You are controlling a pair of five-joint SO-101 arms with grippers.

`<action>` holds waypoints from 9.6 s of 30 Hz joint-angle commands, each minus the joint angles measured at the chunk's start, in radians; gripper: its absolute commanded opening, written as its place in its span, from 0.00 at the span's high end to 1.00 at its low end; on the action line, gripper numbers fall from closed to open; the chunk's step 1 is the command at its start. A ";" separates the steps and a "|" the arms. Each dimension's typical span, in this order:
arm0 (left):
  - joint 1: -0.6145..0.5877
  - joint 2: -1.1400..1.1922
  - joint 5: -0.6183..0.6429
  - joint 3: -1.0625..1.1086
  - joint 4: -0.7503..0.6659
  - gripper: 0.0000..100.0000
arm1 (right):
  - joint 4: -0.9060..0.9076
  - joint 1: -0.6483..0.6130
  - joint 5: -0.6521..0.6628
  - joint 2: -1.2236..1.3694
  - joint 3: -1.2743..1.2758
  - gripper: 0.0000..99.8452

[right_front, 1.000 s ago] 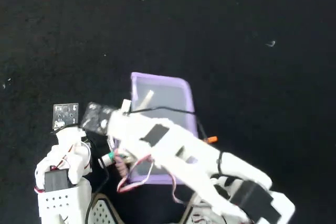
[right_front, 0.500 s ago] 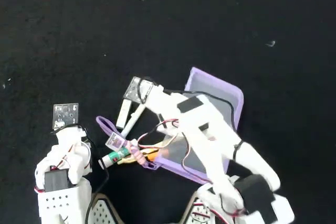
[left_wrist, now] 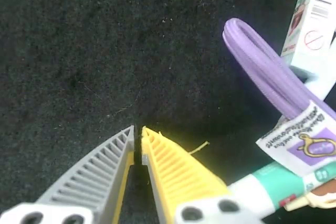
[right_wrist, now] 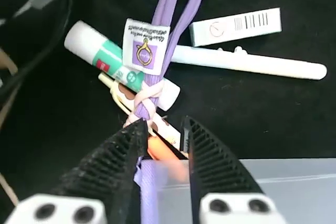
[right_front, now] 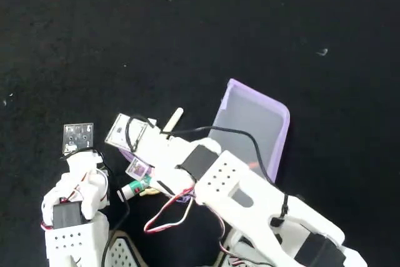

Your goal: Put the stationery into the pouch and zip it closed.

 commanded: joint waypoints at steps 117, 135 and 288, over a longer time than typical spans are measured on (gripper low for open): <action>0.010 -0.005 0.009 0.022 -0.018 0.97 | 0.020 0.249 0.058 -0.995 0.188 0.99; 0.010 -0.005 0.009 0.022 -0.018 0.97 | 0.008 0.440 -0.009 -1.156 0.277 0.99; 0.785 0.891 -0.078 -0.395 -1.128 0.70 | -0.140 0.600 -0.005 -0.725 0.239 0.99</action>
